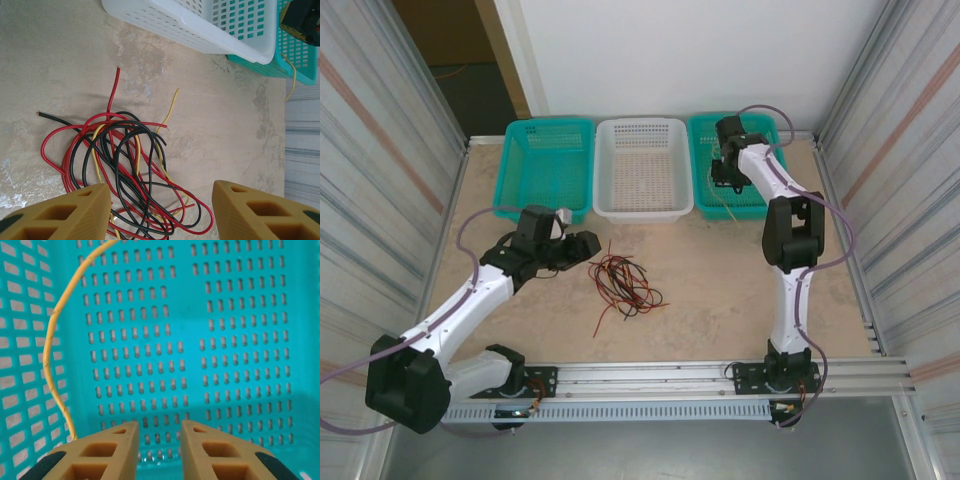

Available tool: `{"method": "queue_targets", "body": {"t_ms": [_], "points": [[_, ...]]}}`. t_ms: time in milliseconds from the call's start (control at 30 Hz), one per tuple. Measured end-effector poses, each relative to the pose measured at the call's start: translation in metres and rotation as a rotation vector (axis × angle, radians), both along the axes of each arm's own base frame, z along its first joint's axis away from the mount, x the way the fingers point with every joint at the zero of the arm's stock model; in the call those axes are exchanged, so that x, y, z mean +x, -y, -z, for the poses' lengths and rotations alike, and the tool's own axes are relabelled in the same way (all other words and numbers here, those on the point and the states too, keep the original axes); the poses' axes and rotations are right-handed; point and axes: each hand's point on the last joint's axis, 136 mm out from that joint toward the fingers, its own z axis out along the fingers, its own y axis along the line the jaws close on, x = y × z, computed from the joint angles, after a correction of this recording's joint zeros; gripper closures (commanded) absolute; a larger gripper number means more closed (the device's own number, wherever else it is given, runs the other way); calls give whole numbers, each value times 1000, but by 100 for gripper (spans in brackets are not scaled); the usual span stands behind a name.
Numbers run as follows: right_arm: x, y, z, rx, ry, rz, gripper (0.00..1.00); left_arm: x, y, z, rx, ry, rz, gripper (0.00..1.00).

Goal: Untangle the cables

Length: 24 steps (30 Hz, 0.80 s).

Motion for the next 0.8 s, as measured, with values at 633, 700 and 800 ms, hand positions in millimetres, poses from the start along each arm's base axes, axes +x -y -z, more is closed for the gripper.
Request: {"method": "queue_targets", "body": {"t_ms": [633,700,800], "points": [[-297,-210,-10,377,-226,-540,37,-21,0,35,-30,-127,-6,46],[-311,-218,7,366,-285,-549,45,-20,1,35,-37,-125,-6,47],[-314,-227,18,356,-311,-547,76,-20,2,34,-49,-124,-7,47]]}}
